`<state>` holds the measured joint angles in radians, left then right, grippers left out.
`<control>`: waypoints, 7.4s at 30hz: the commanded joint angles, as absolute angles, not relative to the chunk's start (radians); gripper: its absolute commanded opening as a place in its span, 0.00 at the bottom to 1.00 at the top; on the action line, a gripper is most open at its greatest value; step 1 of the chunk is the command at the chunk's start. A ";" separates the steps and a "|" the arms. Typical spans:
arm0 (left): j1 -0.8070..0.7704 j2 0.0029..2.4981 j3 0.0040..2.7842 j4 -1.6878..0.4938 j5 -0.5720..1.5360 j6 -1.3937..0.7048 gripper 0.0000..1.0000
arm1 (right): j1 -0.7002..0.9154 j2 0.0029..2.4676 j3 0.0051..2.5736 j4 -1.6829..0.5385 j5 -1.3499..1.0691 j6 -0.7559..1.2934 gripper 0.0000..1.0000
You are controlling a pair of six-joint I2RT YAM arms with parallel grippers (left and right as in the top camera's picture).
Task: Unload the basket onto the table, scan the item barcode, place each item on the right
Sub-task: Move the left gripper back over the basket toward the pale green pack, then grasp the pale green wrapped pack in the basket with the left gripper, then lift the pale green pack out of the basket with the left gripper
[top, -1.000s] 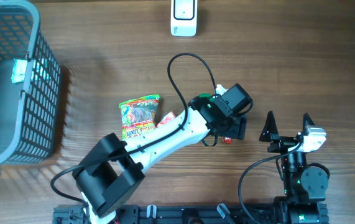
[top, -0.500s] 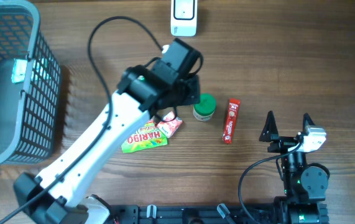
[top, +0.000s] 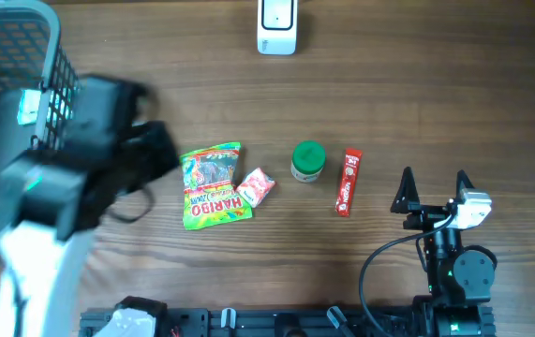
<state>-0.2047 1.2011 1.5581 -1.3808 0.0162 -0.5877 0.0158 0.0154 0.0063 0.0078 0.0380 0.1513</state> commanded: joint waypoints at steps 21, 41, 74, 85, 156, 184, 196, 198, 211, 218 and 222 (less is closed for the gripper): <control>0.724 1.491 1.565 -0.913 0.113 -0.776 1.00 | 0.012 0.005 0.005 0.011 0.043 0.133 1.00; 0.593 2.119 1.565 -0.549 0.293 -0.820 1.00 | 0.012 0.005 0.005 0.011 0.044 0.133 1.00; 0.622 1.820 1.565 -0.755 0.084 -0.785 0.04 | 0.012 0.005 0.005 0.011 0.043 0.133 1.00; 0.653 1.520 1.565 -0.834 0.035 -0.764 0.41 | 0.012 0.005 0.005 0.011 0.043 0.133 1.00; 0.704 1.825 1.584 -0.959 0.188 -0.664 0.04 | 0.012 0.005 0.005 0.011 0.043 0.133 1.00; 0.649 1.993 1.582 -1.044 -0.164 -0.604 1.00 | 0.012 0.005 0.005 0.011 0.043 0.133 1.00; 0.645 2.109 1.582 -0.976 -0.159 -0.513 1.00 | 0.012 0.005 0.005 0.011 0.043 0.133 1.00; 0.639 2.138 1.582 -0.973 -0.143 -0.500 1.00 | 0.012 0.005 0.005 0.011 0.043 0.133 1.00; 0.634 2.204 1.582 -1.031 -0.148 -0.501 0.17 | 0.012 0.005 0.005 0.011 0.044 0.133 1.00; 0.664 2.155 1.723 -1.141 -0.148 -0.501 0.14 | 0.012 0.005 0.005 0.011 0.043 0.133 1.00; 0.696 2.101 1.907 -1.288 -0.146 -0.505 0.11 | 0.012 0.005 0.005 0.011 0.043 0.133 1.00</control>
<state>0.6540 2.1479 1.7382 -1.2144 -0.1360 -0.5053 0.0158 0.0154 0.0063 0.0078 0.0376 0.1513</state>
